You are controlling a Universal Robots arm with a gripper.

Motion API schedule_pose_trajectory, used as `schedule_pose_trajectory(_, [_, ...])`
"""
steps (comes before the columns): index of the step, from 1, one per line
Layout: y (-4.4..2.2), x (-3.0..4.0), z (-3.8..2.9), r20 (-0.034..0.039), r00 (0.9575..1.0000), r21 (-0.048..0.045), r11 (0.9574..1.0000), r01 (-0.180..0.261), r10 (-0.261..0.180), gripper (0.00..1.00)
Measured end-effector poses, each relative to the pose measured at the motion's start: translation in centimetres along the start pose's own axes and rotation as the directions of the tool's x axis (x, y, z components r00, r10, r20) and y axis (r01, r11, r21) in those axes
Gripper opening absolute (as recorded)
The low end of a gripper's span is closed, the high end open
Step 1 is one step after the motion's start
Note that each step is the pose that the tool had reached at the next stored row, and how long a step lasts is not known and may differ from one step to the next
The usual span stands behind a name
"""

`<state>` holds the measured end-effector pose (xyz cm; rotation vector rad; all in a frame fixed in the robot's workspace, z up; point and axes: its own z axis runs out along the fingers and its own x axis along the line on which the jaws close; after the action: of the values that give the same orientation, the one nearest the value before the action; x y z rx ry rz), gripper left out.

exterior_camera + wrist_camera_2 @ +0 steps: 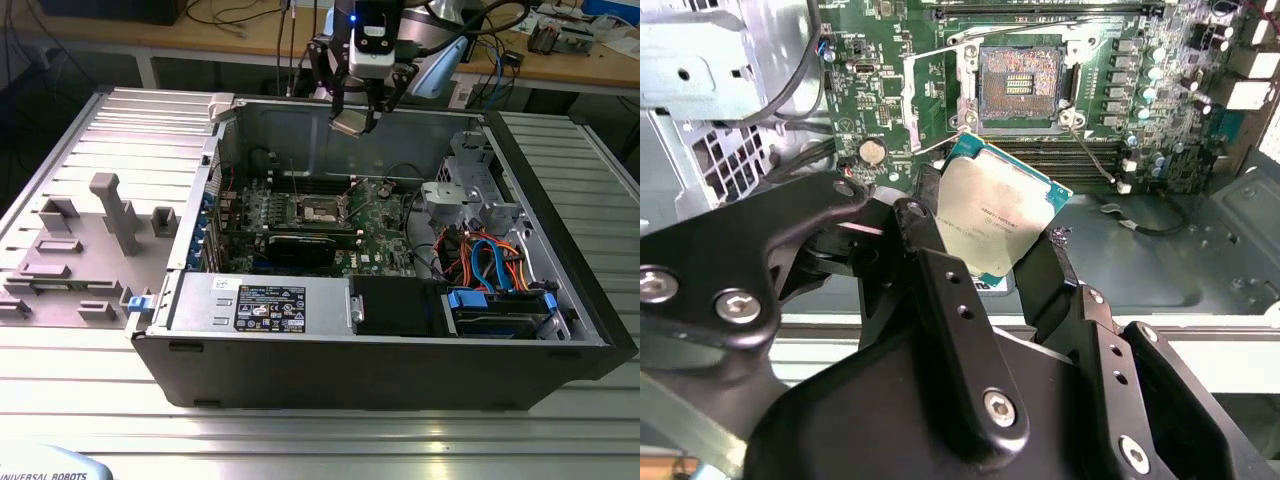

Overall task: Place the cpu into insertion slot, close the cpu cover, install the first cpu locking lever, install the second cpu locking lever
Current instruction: 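Place the cpu into insertion slot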

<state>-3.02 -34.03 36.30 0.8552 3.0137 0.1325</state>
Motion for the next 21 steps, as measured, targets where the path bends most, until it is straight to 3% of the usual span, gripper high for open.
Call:
schedule_pose_trajectory(12, [0.01, 0.00, 0.01, 0.0030, 0.9998, 0.0013, 0.9998, -0.022, 0.022, 0.54])
schedule_pose_trajectory(16, [0.00, 0.00, 0.03, 0.0099, 0.9980, 0.0059, 0.9980, -0.062, 0.062, 0.54])
schedule_pose_trajectory(21, [-0.01, 0.00, 0.09, 0.0219, 0.9910, 0.0122, 0.9911, -0.133, 0.132, 0.54])
